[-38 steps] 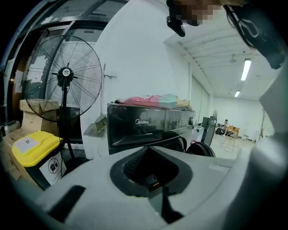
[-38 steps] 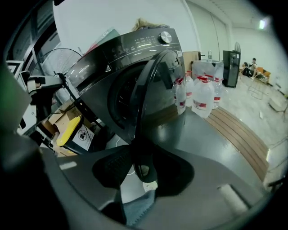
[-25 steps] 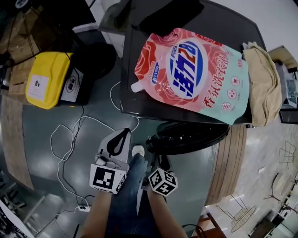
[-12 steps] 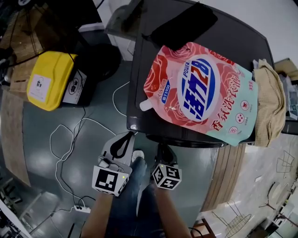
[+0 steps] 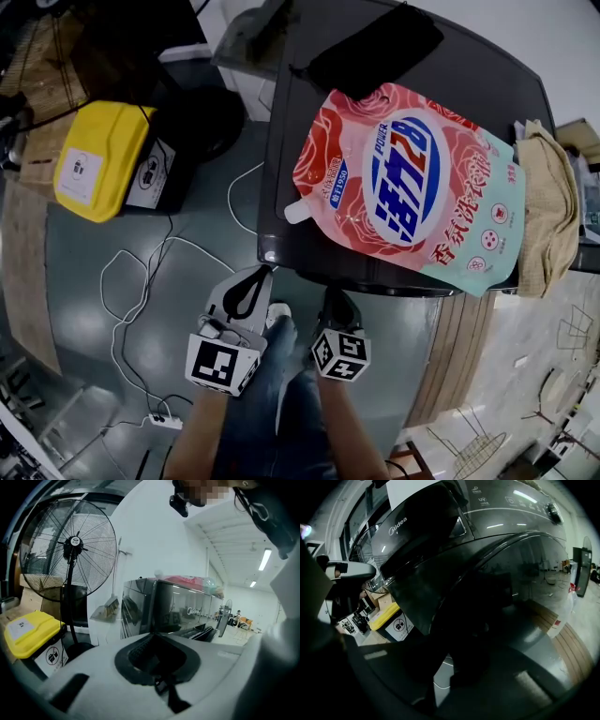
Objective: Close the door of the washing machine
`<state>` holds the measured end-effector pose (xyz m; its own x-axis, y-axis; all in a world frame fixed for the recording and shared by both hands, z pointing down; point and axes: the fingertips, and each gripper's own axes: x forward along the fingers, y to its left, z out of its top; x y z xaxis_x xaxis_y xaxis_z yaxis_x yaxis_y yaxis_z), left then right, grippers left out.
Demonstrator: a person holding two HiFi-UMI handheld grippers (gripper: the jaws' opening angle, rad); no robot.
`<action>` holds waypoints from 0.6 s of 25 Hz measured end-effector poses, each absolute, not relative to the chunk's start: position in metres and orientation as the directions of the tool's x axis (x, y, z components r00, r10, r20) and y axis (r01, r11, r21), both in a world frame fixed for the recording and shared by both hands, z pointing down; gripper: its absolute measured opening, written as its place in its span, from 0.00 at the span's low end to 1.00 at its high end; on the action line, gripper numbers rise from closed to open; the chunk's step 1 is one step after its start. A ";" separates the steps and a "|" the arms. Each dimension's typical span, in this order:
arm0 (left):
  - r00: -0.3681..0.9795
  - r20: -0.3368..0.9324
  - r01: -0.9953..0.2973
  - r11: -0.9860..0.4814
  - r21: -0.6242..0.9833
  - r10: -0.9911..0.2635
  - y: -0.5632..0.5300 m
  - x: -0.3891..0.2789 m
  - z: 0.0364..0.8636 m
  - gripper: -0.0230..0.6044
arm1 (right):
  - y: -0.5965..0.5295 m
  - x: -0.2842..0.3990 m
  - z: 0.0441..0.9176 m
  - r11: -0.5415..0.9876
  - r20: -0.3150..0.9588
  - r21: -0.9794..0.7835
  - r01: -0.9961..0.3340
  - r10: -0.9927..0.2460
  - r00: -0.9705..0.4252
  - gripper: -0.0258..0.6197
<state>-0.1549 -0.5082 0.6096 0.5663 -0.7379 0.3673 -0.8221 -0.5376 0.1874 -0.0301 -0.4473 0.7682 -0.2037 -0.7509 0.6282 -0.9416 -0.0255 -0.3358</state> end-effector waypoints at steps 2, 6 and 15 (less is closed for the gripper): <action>0.565 0.366 -0.823 -0.537 0.185 -0.740 -0.506 -0.157 0.611 0.05 | -0.448 -0.030 0.768 -0.017 0.618 -0.335 -0.942 -0.759 -0.206 0.06; 0.563 0.354 -0.825 -0.537 0.178 -0.747 -0.501 -0.158 0.612 0.05 | -0.448 -0.031 0.769 0.006 0.603 -0.337 -0.941 -0.767 -0.221 0.06; 0.559 0.335 -0.827 -0.538 0.162 -0.759 -0.489 -0.155 0.594 0.05 | -0.447 -0.030 0.754 0.057 0.579 -0.327 -0.943 -0.777 -0.248 0.06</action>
<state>-0.1547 -0.4890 0.5938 0.5586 -0.7586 0.3355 -0.8275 -0.5376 0.1620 -0.0301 -0.4473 0.7539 -0.2476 -0.7767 0.5792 -0.9432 0.0567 -0.3272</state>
